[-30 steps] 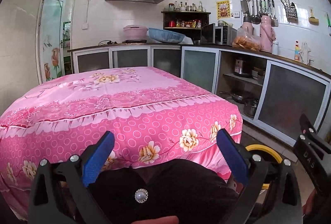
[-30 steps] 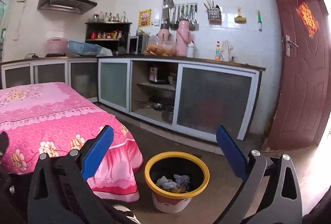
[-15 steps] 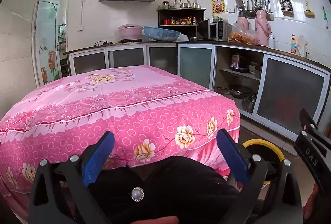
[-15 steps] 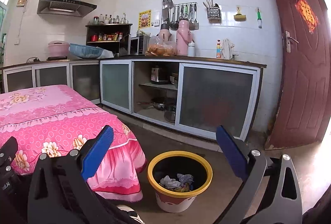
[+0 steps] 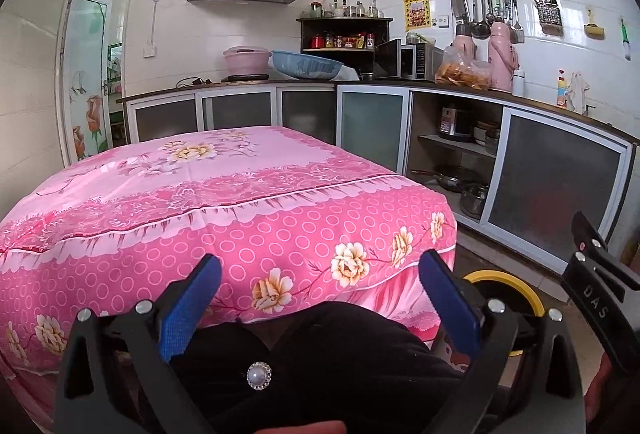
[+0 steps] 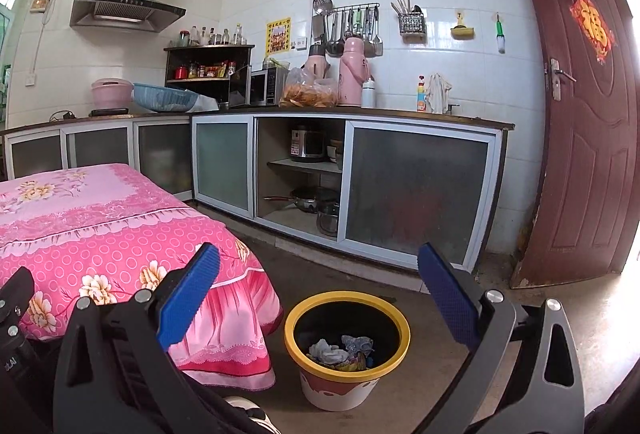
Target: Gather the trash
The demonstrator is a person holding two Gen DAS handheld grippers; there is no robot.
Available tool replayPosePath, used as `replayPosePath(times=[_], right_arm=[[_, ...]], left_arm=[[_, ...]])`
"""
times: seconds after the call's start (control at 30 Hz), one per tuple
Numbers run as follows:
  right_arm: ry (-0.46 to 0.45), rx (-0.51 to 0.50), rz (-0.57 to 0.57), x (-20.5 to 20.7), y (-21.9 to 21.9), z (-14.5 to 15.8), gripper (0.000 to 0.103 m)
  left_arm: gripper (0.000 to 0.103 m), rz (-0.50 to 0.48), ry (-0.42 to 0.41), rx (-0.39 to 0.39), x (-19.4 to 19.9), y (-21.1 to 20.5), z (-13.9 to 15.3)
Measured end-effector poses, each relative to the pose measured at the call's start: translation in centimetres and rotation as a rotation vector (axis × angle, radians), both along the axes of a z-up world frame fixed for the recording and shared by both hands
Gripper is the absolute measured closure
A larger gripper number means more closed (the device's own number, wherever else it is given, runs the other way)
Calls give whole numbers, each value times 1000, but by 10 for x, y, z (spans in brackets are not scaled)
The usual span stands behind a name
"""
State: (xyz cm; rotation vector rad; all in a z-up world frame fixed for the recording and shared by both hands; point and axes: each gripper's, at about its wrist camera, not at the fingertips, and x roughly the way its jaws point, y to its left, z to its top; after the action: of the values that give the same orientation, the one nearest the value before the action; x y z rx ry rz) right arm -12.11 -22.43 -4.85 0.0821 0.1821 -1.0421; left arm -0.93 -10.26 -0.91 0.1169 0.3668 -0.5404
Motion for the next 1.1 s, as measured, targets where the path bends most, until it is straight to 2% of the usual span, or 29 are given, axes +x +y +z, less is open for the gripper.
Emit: replayPosePath(times=[1.1], right_arm=[[-3, -9, -3, -5, 2, 1, 8]], left_arm=[[8, -85, 2, -39, -4, -2, -3]])
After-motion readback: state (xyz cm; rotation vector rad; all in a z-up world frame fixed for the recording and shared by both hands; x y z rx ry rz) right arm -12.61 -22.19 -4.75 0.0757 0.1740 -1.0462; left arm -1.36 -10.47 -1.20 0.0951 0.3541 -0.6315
